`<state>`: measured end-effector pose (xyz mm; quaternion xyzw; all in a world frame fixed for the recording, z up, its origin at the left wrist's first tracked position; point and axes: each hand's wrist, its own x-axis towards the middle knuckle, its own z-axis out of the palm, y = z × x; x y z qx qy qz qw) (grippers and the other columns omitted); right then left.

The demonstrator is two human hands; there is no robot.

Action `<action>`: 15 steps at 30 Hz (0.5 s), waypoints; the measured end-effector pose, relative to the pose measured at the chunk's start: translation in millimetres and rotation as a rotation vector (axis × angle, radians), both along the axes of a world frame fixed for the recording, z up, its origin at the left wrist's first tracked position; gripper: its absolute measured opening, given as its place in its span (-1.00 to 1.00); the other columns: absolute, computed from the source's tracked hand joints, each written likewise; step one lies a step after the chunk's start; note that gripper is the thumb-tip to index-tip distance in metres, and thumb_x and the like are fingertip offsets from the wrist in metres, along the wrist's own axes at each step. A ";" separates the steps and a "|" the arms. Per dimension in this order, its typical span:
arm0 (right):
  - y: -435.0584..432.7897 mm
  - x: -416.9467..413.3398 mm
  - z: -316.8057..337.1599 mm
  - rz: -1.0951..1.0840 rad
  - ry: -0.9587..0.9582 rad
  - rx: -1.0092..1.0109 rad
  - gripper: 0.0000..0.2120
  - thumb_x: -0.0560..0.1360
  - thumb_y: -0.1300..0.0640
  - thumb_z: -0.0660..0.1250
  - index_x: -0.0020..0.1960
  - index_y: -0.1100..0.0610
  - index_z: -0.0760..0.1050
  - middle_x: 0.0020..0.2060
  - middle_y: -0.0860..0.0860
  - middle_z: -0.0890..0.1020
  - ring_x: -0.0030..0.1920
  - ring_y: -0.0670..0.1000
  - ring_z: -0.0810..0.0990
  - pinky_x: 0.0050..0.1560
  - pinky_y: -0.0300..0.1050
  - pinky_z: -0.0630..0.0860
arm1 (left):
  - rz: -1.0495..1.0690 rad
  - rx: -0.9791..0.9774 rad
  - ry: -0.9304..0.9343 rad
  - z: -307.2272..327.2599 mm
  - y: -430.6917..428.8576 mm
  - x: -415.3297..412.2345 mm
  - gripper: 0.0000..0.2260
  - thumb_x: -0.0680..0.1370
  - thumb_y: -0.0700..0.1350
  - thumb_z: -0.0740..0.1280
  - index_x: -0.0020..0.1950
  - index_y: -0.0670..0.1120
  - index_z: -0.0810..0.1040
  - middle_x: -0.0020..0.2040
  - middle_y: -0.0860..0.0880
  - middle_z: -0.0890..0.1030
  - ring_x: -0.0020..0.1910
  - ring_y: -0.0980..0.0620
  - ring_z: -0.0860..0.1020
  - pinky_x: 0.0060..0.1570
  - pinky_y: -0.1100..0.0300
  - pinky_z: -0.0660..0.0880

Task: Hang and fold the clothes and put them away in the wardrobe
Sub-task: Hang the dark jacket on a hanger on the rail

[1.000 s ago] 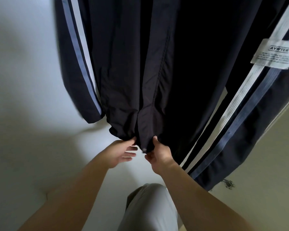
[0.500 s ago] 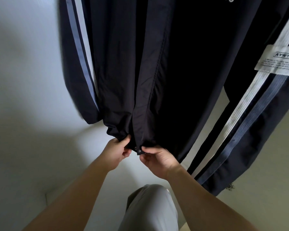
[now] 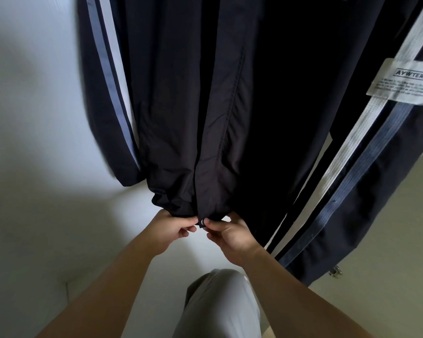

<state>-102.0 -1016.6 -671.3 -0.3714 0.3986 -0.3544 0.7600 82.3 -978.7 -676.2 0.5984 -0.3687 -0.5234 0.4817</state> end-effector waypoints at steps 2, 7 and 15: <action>0.4 -1.1 0.4 -0.017 -0.001 -0.006 -0.49 0.42 0.31 0.55 0.31 0.16 0.47 -0.02 0.10 0.72 -0.07 0.02 0.71 -0.08 -0.12 0.57 | -0.020 -0.007 0.016 1.9 0.8 -1.2 -0.80 0.50 -0.19 0.52 0.11 -0.17 0.67 -0.04 -0.12 0.73 -0.18 0.03 0.66 -0.12 0.16 0.58; 1.6 -2.1 0.3 -0.012 -0.036 -0.012 -0.56 0.44 0.28 0.54 0.27 0.14 0.50 -0.02 0.06 0.71 -0.03 0.03 0.67 -0.06 -0.11 0.51 | -0.069 -0.031 0.010 8.9 2.6 -2.0 -0.74 0.41 -0.12 0.58 0.06 -0.14 0.70 -0.09 -0.08 0.71 -0.18 0.05 0.63 -0.10 0.14 0.56; -0.5 -6.2 0.0 -0.006 -0.063 -0.014 -0.56 0.43 0.31 0.53 0.27 0.23 0.52 -0.04 0.10 0.70 -0.06 0.03 0.66 -0.04 -0.13 0.51 | -0.029 -0.037 -0.046 5.1 1.7 -8.3 -0.71 0.41 -0.04 0.60 0.05 -0.14 0.70 -0.11 -0.05 0.72 -0.18 0.07 0.63 -0.11 0.18 0.54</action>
